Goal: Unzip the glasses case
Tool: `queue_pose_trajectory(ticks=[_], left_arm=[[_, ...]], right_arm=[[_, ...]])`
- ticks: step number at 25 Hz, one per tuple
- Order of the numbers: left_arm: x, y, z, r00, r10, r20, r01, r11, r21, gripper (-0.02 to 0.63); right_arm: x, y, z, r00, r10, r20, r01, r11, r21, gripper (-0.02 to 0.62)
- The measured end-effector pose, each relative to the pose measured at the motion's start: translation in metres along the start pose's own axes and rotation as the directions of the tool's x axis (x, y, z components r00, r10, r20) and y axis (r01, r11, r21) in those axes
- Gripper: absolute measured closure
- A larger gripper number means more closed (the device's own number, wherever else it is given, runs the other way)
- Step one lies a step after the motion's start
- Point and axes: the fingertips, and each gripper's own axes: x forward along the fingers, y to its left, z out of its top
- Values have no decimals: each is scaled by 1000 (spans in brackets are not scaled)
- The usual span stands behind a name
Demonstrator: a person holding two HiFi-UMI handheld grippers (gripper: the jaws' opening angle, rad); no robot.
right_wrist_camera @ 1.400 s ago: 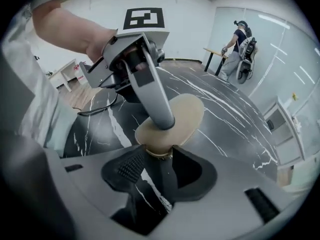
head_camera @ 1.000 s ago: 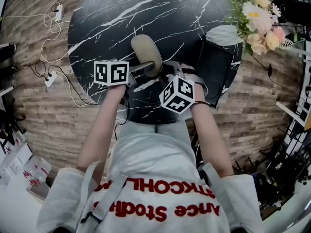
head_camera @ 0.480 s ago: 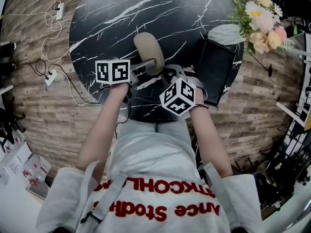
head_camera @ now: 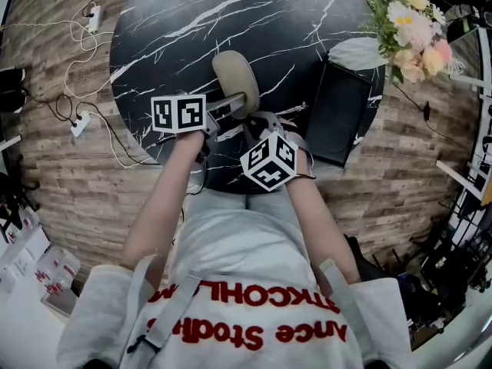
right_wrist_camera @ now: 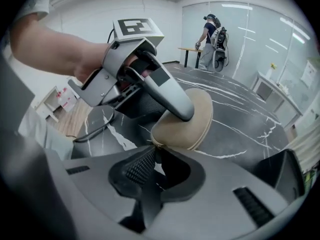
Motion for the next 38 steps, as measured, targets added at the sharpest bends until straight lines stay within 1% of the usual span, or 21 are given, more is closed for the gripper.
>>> queue_pose_trajectory(ticks=[6,10,12,14,17,18,19,20,21,22,24,25,27,30,32,33,34,37,38], left_arm=[[-2,1,0,1000,-21,19,22,999,-30,313],[-2,0,-1,999,-28,28,28,1000,-9,311],[-4,-1,-1,999,-27,40,26,999,24,310],[-13,-4,4,998,-6,69,0,997,84,321],[-33,-14,17,990,52,128,-78,976,204,404],[-42,-20,22,986,71,153,-107,964,243,422],[-53,-27,30,979,84,187,-135,950,280,455],[-64,-35,39,970,88,229,-159,935,316,498],[-76,-46,49,957,80,278,-179,919,351,564],[-88,-59,59,941,62,331,-195,902,386,597],[-113,-87,78,899,16,438,-233,863,448,598],[-126,-101,86,874,-3,485,-257,845,469,598],[-151,-129,98,824,-32,565,-304,816,491,598],[-183,-169,112,760,-78,645,-354,782,512,598],[-201,-192,118,726,-112,678,-372,766,524,598],[-209,-202,119,711,-126,692,-380,759,528,598],[-217,-210,120,696,-138,704,-389,753,531,598],[-234,-231,119,651,-165,741,-425,730,535,598],[-238,-238,120,639,-169,751,-438,722,536,598]], right_arm=[[7,14,10,998,45,43,-48,997,60,546],[0,14,11,994,74,82,-82,992,95,546],[-15,4,13,992,37,123,-52,992,116,548],[-35,-16,19,983,-24,184,-5,987,160,559],[-72,-50,33,949,-119,292,44,967,251,569],[-87,-60,38,933,-149,327,57,960,275,572],[-101,-69,45,915,-175,363,66,953,295,573],[-116,-76,52,896,-193,399,65,947,314,576],[-130,-82,61,876,-203,437,54,942,330,578],[-144,-87,70,855,-209,475,39,939,343,578],[-173,-94,91,802,-226,553,19,935,355,578],[-188,-97,102,770,-242,591,19,934,357,579],[-222,-102,120,692,-290,660,44,931,362,580],[-275,-110,137,571,-375,730,113,917,383,580],[-304,-113,144,505,-406,761,131,908,398,580],[-316,-113,146,480,-413,774,134,906,401,580],[-327,-113,148,461,-416,784,135,906,402,580],[-351,-113,151,419,-420,805,141,906,399,580],[-357,-114,152,406,-424,810,143,905,401,580]])
